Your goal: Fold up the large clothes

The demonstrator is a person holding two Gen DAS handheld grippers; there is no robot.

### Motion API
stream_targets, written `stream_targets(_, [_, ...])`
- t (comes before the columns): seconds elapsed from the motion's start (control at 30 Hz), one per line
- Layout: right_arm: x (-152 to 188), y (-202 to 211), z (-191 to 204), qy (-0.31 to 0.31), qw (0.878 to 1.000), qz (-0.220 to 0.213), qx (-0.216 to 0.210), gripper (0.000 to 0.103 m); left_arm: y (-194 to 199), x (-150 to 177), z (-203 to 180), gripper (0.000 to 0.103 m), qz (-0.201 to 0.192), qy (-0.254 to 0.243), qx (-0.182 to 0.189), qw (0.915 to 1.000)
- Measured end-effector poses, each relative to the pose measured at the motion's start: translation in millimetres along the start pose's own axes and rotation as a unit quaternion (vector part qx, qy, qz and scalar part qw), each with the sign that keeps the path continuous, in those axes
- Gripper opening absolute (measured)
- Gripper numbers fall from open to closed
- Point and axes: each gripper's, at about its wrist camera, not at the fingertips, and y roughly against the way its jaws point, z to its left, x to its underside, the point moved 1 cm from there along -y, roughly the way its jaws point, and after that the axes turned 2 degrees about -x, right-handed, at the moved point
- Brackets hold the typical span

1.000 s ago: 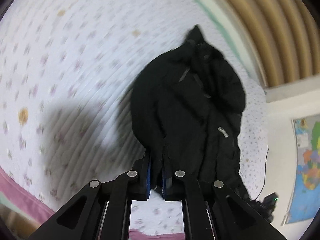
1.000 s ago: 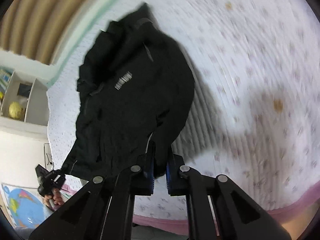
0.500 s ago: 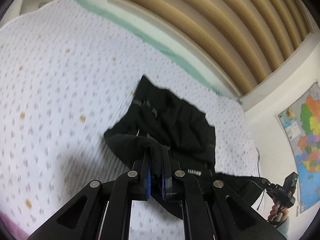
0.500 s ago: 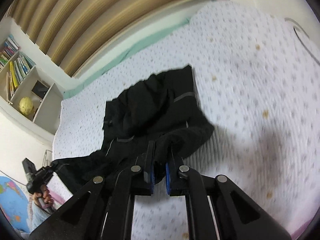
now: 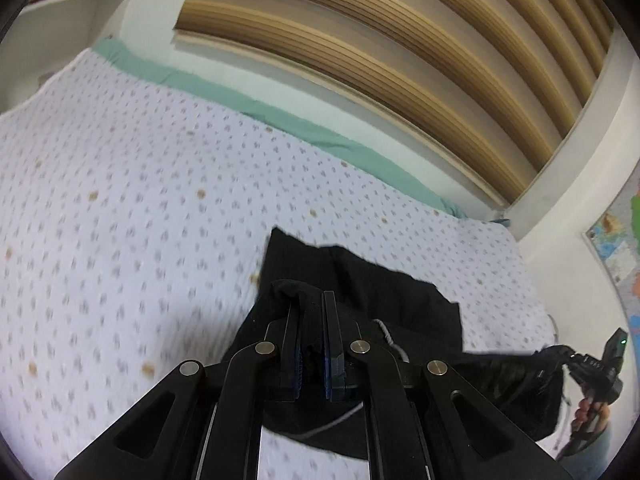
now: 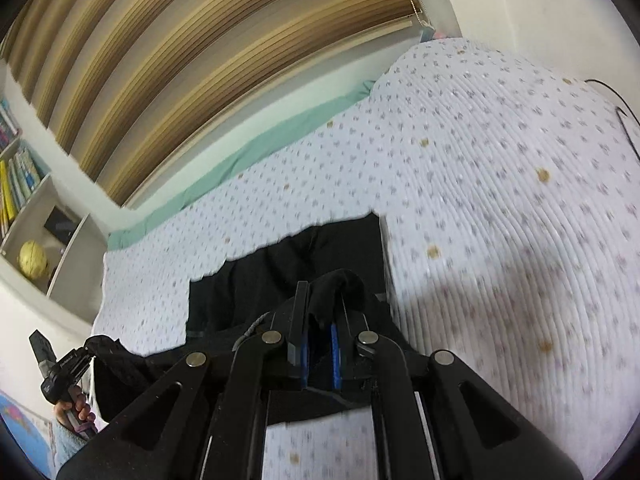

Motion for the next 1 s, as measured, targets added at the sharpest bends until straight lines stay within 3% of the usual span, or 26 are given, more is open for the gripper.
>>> stream_targets(0.17, [-35, -67, -5, 0.010, 1.000, -0.012, 0.026, 0.010, -69, -38, -6, 0.008, 0.002, -0.016, -0.018, 0.9997])
stream_targets(0.37, [-62, -174, -29, -0.009, 0.998, 0.002, 0.067, 0.010, -204, -50, -13, 0.008, 0.023, -0.063, -0.103, 0.9925])
stream_targets(0.57, [-54, -263, -72, -0.025, 0.994, 0.053, 0.094, 0.009, -286, -46, 6, 0.008, 0.065, -0.037, -0.109, 0.9912])
stream_targets(0.73, [-39, -295, -88, -0.022, 0.992, 0.072, 0.102, 0.007, -315, -37, 8, 0.009, 0.091, -0.048, -0.119, 0.9875])
stream_targets(0.83, [-41, -294, -83, 0.001, 0.992, 0.084, 0.098, 0.008, -313, -40, 15, 0.012, 0.105, -0.030, -0.100, 0.9889])
stream_targets(0.9, [-47, -286, -86, -0.004, 0.993, 0.095, 0.069, 0.012, -304, -44, 26, 0.014, 0.113, 0.008, -0.076, 0.9907])
stream_targets(1.0, [-58, -268, -95, -0.028, 0.995, 0.096, 0.019, 0.021, -284, -53, 57, 0.021, 0.107, 0.120, -0.003, 0.9870])
